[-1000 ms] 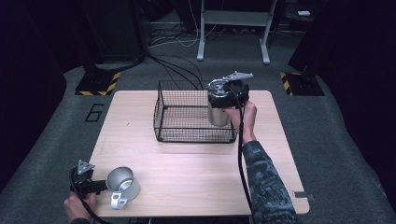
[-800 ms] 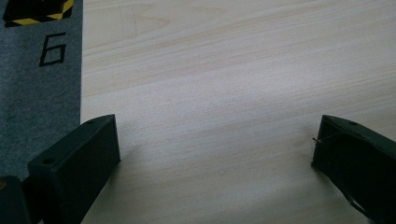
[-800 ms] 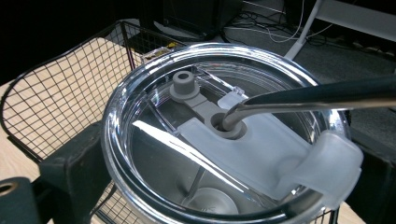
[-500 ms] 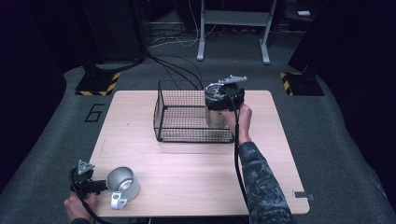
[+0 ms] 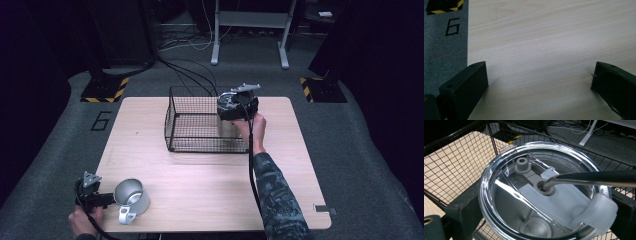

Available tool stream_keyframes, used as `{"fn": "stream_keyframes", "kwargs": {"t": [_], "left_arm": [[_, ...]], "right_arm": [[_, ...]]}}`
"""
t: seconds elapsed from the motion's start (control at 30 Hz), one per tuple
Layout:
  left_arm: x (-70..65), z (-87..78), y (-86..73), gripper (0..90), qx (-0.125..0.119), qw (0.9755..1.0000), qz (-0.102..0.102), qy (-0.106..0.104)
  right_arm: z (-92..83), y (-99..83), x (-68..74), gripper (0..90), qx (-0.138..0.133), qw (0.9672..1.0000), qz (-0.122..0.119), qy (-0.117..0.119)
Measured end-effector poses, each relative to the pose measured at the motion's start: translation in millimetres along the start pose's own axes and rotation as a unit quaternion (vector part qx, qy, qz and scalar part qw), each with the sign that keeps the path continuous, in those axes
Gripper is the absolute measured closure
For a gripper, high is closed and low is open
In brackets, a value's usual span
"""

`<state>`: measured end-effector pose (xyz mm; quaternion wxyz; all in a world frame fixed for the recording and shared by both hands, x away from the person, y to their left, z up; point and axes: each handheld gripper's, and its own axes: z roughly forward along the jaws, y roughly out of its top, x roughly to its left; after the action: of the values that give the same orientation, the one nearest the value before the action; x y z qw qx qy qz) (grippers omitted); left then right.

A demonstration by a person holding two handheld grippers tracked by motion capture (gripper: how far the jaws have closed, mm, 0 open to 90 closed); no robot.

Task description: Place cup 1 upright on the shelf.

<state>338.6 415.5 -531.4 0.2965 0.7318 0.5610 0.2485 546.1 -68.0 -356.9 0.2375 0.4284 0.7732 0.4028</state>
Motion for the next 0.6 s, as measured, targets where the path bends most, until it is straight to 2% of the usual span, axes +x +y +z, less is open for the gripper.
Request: {"fn": "stream_keyframes", "kwargs": {"t": [0.33, 0.37, 0.4, 0.53, 0.6], "left_arm": [[-0.1, 0.0, 0.0, 0.5, -0.001, 1.0000, 0.000, 0.000], [0.0, 0.0, 0.0, 0.5, 0.000, 1.0000, 0.000, 0.000], [-0.1, 0.0, 0.0, 0.5, 0.000, 1.0000, 0.001, 0.000], [-0.1, -0.1, 0.0, 0.5, 0.000, 1.0000, 0.001, 0.000], [-0.1, -0.1, 0.0, 0.5, 0.000, 1.0000, 0.001, 0.000]], "right_arm": [[10.3, -9.4, -1.2, 3.5, 0.013, 0.9999, 0.000, 0.004], [10.6, -10.1, -0.4, 3.5, 0.015, 0.9999, 0.006, 0.003], [11.5, -10.5, -1.3, 3.5, 0.013, 0.9999, -0.001, 0.003], [14.2, -11.9, -0.6, 3.5, 0.017, 0.9998, 0.013, 0.002], [15.2, -12.3, -0.1, 3.4, 0.018, 0.9998, 0.012, 0.001]]}}
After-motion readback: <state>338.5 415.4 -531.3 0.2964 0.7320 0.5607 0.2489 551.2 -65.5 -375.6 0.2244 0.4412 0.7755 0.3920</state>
